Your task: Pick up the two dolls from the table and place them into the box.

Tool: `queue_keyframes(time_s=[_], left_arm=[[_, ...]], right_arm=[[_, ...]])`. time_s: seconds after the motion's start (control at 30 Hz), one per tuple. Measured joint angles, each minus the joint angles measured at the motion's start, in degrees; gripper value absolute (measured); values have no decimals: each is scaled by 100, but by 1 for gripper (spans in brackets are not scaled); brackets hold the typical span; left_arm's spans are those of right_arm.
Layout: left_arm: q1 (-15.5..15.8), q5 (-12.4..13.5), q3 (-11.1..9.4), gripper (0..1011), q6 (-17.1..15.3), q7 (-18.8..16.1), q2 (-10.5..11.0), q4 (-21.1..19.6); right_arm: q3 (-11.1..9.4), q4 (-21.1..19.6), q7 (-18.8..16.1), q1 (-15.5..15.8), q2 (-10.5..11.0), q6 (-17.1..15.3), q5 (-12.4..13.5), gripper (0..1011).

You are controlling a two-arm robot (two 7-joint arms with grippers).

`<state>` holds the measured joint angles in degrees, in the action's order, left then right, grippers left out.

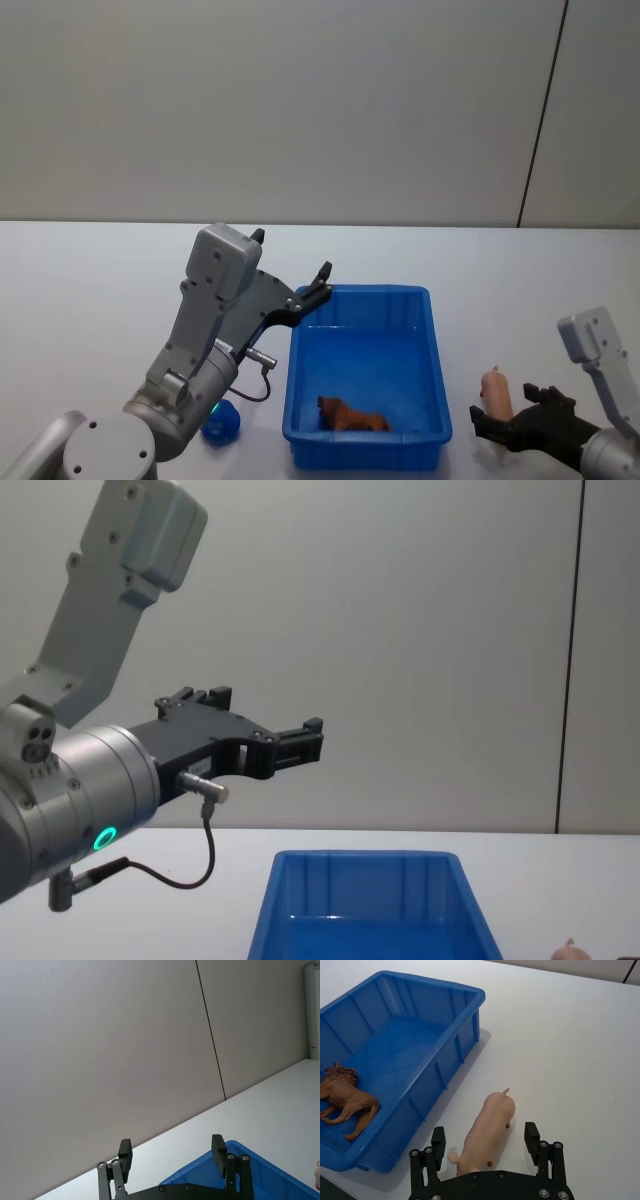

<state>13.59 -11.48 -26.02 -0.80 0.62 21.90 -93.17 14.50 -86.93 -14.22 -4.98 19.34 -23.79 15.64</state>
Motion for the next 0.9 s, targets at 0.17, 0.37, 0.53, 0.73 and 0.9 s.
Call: queue_keyframes(time_s=[0.17,0.37,0.53,0.73,0.9], left_arm=[[0,0,0,1002,0,0,0,0],[0,0,0,1001,0,0,0,0],[0,0,0,1001,0,0,0,0],[0,0,0,1001,0,0,0,0],[0,0,0,1001,0,0,0,0]], right_arm=[[19,113,6,-59,-46,-26,-16,878],[31,179,16,-94,-82,-45,-10,705],[32,191,44,-104,-98,-62,23,560],[14,178,97,-109,-104,-77,94,403],[-19,94,163,-108,-100,-46,168,359]])
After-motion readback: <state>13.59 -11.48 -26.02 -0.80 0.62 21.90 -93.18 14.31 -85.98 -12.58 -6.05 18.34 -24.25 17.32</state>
